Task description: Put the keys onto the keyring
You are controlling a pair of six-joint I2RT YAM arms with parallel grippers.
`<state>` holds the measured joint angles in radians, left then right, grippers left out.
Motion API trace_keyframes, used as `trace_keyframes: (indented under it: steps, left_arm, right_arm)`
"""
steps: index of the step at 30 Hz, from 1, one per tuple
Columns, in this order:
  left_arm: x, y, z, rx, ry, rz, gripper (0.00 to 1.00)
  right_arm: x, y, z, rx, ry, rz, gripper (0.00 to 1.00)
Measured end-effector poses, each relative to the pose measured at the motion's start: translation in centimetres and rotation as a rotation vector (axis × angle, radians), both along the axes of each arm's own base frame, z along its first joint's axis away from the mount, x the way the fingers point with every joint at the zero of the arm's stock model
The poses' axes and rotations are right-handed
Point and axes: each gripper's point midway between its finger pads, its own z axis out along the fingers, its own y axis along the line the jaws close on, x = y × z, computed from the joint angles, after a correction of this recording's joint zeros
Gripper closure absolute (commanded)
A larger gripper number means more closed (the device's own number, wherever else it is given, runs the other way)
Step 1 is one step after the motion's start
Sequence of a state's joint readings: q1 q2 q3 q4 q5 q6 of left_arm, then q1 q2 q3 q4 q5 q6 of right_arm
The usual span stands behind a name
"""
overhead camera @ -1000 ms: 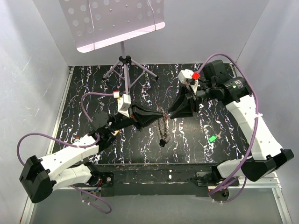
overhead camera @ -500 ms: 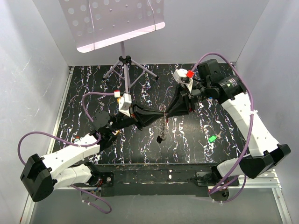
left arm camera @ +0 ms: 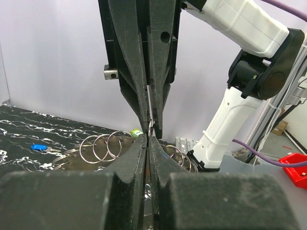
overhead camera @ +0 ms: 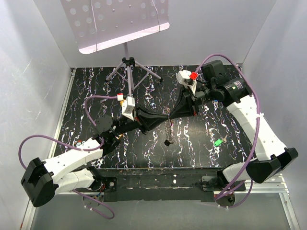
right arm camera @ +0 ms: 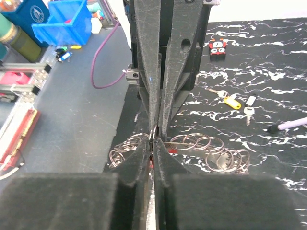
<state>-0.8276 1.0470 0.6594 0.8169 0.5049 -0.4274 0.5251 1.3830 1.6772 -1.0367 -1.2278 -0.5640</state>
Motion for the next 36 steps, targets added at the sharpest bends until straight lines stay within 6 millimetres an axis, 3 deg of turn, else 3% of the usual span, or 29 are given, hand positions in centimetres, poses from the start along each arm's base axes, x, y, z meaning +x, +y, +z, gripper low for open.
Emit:
trace_keyframes:
  steps: [4, 5, 10, 12, 16, 22, 24, 27, 33, 36]
  left_arm:
    - [0.0, 0.1, -0.2, -0.002, 0.006, 0.003, 1.00]
    - [0.0, 0.1, -0.2, -0.002, 0.008, 0.005, 0.93]
    - [0.1, 0.2, -0.4, 0.009, 0.022, 0.017, 0.21]
    - [-0.1, 0.8, -0.3, 0.024, 0.020, 0.031, 0.02]
    - [-1.0, 2.4, 0.0, 0.104, -0.020, 0.068, 0.00]
    - [-1.2, 3.0, 2.5, 0.288, -0.138, 0.095, 0.00]
    - [-0.9, 2.6, 2.4, 0.353, -0.162, 0.080, 0.10]
    - [-0.3, 1.3, 0.8, 0.452, -0.170, 0.027, 0.23]
    - [0.9, -1.2, -5.0, 0.615, -0.097, -0.087, 0.38]
    - [1.1, -1.6, -5.9, 0.632, -0.082, -0.100, 0.44]
  right_arm:
    - [0.2, 0.1, -0.1, -0.008, -0.003, -0.010, 0.99]
    - [0.3, 0.1, -0.2, -0.011, -0.004, -0.013, 0.99]
    - [0.6, 0.0, -0.6, -0.038, -0.005, -0.037, 0.99]
    - [0.7, -0.1, -1.0, -0.059, -0.005, -0.051, 0.99]
    - [0.7, -0.6, -2.1, -0.114, -0.028, -0.069, 0.99]
    - [0.4, -1.5, -3.4, -0.219, -0.125, -0.053, 0.99]
    - [0.5, -1.5, -3.4, -0.228, -0.171, -0.042, 0.99]
    - [0.6, -1.6, -3.6, -0.246, -0.211, -0.033, 0.99]
    - [0.7, -1.9, -4.2, -0.277, -0.232, -0.033, 0.99]
    - [0.8, -2.0, -4.3, -0.284, -0.234, -0.034, 0.99]
